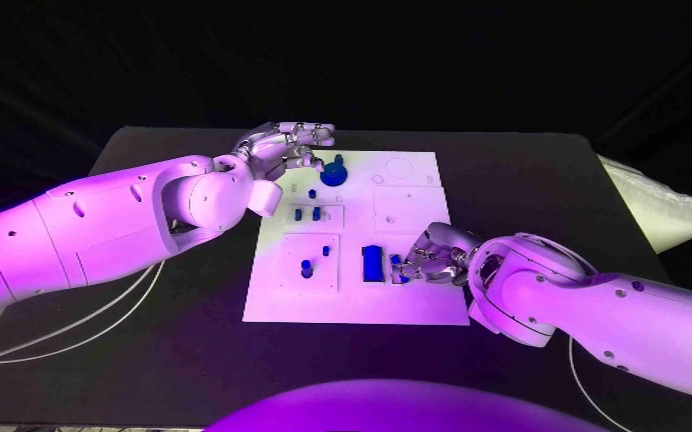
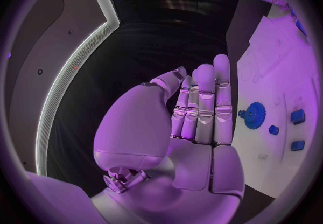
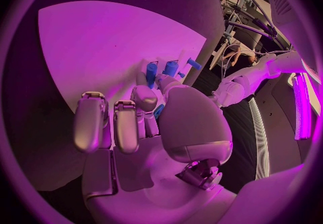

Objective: Assemble the parts on the task board

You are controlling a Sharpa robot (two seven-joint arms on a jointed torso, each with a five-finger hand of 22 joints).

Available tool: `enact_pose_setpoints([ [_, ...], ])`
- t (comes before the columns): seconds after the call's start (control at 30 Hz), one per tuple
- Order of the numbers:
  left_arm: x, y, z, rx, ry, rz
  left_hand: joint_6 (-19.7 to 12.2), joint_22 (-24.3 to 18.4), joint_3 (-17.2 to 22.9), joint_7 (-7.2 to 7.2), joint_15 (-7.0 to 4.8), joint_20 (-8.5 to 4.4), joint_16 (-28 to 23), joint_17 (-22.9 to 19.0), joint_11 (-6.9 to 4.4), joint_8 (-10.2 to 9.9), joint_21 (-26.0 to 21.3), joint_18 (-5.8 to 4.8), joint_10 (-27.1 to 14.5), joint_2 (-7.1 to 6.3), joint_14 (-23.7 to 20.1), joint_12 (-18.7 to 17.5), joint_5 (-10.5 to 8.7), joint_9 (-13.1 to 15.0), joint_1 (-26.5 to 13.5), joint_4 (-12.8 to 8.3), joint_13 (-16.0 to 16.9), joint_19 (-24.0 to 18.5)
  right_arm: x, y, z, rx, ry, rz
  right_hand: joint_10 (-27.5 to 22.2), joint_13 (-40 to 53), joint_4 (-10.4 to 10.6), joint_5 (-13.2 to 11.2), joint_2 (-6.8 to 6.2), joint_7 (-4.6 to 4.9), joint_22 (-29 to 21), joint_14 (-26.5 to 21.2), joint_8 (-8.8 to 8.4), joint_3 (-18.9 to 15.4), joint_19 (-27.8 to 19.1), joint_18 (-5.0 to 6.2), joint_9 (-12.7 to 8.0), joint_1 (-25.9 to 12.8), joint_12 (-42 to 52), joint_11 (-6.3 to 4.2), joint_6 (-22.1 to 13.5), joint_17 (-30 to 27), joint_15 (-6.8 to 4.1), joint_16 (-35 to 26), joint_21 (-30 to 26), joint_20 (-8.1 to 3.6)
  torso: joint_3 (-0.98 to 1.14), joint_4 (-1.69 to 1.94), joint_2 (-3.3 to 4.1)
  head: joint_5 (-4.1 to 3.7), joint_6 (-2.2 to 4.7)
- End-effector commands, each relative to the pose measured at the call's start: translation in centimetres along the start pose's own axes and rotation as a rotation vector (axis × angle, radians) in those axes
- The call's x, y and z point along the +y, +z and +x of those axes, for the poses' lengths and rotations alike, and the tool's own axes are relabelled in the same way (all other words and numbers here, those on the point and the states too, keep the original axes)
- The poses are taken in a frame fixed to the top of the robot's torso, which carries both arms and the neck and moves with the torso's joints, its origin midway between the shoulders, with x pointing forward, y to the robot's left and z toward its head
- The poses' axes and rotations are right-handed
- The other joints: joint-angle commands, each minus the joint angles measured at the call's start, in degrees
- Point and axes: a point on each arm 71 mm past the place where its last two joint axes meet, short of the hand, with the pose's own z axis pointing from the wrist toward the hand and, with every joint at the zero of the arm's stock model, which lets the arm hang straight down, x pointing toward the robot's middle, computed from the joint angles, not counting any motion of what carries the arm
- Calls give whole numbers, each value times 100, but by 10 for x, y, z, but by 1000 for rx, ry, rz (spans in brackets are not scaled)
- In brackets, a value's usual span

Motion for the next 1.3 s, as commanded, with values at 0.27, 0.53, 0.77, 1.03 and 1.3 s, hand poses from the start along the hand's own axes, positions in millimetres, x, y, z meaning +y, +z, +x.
enact_pose_setpoints([
  [0.27,0,0,3,25,1,2,-37,-10,-40,4,9,-14,31,-12,1,19,-26,68,-31,59,-47,24,31,-4,-3,-12,9,14,2,0,0,-24,-35,-9,5,-40,295,-979,-18,21,-15,392,-19,-756,8,-37,92,-627,-97,15,-9,291,-16,-39,10,5,-2,5,0,-5,9],
  [0.53,0,0,3,26,1,1,-37,-10,-40,4,9,-14,31,-12,1,19,-26,68,-31,59,-47,24,31,-4,-3,-12,9,14,4,-3,0,-34,-42,-36,54,54,309,-1015,129,4,28,398,1,-1069,24,-45,149,-854,-3,3,20,307,-27,-33,30,5,4,1,-2,-11,11],
  [0.77,0,0,2,25,1,0,-37,-10,-40,4,9,-14,31,-12,1,19,-26,68,-31,59,-47,24,31,-4,-3,-12,9,14,3,-10,-2,-47,-49,-51,105,139,302,-934,284,-14,34,402,23,-1205,27,-45,188,-930,87,-13,56,322,-38,-25,32,-1,2,-1,-3,-13,18],
  [1.03,-1,0,2,27,1,1,-40,-12,-44,6,10,-13,31,-15,3,20,-30,67,-35,59,-49,28,31,-4,-7,-11,9,14,-6,-12,-5,-42,-51,-31,97,137,238,-916,386,-17,35,402,17,-1282,26,-45,222,-679,56,-15,44,326,-42,-26,30,-7,4,-4,-2,-21,17],
  [1.3,0,0,2,27,0,0,-40,-12,-44,6,10,-13,31,-15,3,20,-30,67,-35,59,-49,28,31,-4,-7,-11,9,14,-5,-11,-1,11,-87,-35,78,145,-254,-1200,300,-3,33,399,3,-1327,18,-44,270,209,17,-10,17,318,-40,-35,20,-7,3,4,3,-38,21],
])
